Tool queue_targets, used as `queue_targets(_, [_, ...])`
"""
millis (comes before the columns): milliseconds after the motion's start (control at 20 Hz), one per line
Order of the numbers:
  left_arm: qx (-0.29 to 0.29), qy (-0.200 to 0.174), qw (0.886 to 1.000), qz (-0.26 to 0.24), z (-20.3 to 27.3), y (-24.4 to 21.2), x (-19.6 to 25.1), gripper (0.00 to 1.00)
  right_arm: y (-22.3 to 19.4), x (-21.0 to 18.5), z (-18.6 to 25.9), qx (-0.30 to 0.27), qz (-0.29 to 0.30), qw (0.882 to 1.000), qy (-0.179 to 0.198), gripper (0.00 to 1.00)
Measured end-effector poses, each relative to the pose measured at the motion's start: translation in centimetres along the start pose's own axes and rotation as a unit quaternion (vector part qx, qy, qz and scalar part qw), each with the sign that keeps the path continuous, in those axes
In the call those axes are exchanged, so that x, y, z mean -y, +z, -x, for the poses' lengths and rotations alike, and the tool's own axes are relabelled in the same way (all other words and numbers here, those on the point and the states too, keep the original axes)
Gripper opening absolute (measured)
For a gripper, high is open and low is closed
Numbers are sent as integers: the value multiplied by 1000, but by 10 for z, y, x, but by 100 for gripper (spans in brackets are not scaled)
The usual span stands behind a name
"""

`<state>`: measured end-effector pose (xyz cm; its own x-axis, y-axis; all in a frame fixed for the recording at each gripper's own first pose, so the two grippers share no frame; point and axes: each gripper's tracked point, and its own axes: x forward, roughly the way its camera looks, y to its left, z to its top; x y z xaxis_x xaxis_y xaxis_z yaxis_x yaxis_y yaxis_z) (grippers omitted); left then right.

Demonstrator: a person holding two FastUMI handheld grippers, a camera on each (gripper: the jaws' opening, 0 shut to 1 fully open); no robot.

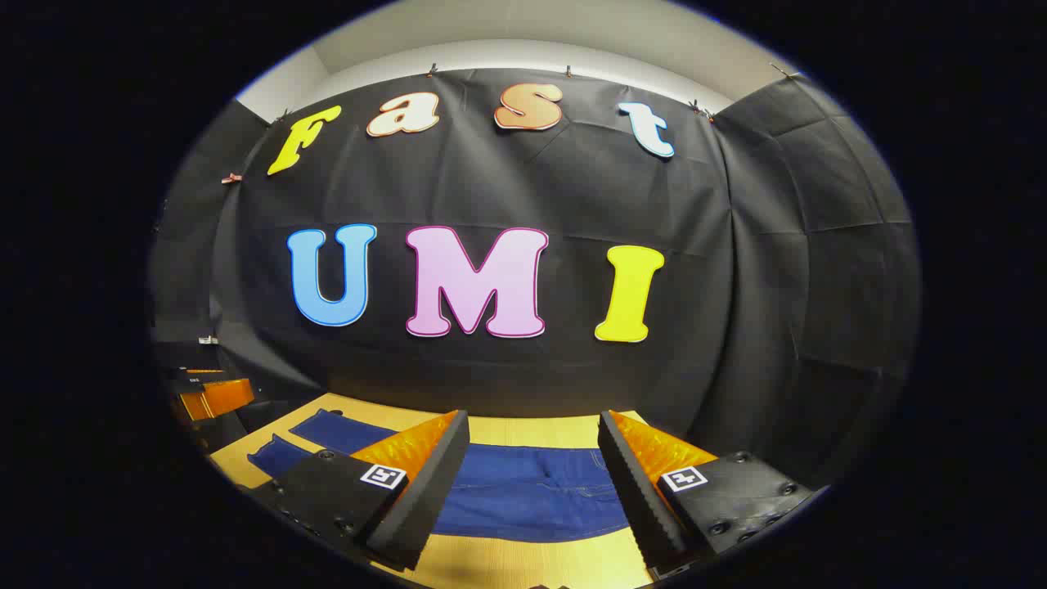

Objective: Grasp the waist and the cuffs of the jeans and fold them to make the two legs overlap; first hold the waist and fold one-third of the jeans toward the cuffs, then hold the cuffs and fold the remaining one-third in the same direction to finish folding.

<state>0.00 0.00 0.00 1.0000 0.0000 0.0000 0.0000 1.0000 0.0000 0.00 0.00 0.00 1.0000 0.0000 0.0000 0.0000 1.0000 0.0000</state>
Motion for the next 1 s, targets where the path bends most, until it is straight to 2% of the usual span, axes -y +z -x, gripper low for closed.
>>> queue_targets(550, [-7, -3, 1000, -26, -3, -9, -17, 98, 16, -10, -9, 17, 16, 1000, 4, 96])
queue_targets(750, [-3, 6, 1000, -30, -10, -5, -29, 98, 19, -11, -9, 20, 20, 1000, 4, 97])
queue_targets(850, [-3, 16, 999, -45, -15, -4, -42, 98, 18, -11, -9, 20, 21, 1000, 2, 97])
queue_targets(1000, [-10, 26, 995, -97, -21, -9, -68, 98, 19, -10, -10, 18, 24, 1000, -3, 97])
